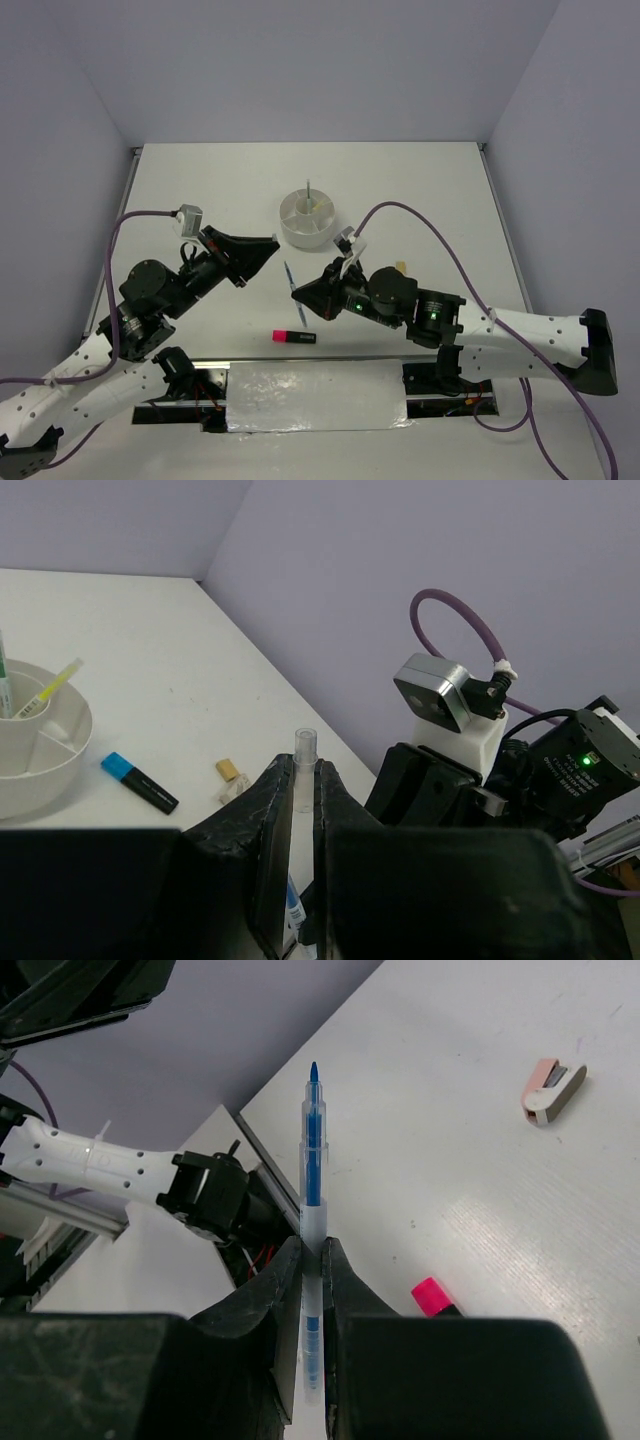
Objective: Sort the stationery into containers
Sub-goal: Close the pen cap on the pen.
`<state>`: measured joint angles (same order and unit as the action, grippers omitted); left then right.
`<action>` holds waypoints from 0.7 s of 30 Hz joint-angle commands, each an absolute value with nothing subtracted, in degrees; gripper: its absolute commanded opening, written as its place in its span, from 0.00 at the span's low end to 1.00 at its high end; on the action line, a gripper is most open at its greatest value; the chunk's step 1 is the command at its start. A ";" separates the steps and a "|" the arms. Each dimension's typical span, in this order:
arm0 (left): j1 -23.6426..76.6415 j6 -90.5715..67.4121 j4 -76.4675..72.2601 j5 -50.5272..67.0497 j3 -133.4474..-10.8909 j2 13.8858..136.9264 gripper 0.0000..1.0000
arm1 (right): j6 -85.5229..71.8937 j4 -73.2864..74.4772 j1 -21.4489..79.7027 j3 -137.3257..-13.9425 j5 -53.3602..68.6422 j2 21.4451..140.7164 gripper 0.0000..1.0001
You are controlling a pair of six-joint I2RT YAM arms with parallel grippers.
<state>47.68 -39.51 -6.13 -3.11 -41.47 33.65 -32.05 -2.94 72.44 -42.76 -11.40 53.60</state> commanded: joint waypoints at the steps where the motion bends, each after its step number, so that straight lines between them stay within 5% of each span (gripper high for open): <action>1: 47.90 -40.34 -9.58 -2.37 -42.19 33.31 0.00 | -29.98 -6.68 73.65 -45.53 -13.18 52.65 0.00; 21: 47.81 -41.57 -11.42 -2.46 -40.25 33.66 0.00 | -27.95 -9.32 74.88 -45.00 -14.68 50.71 0.00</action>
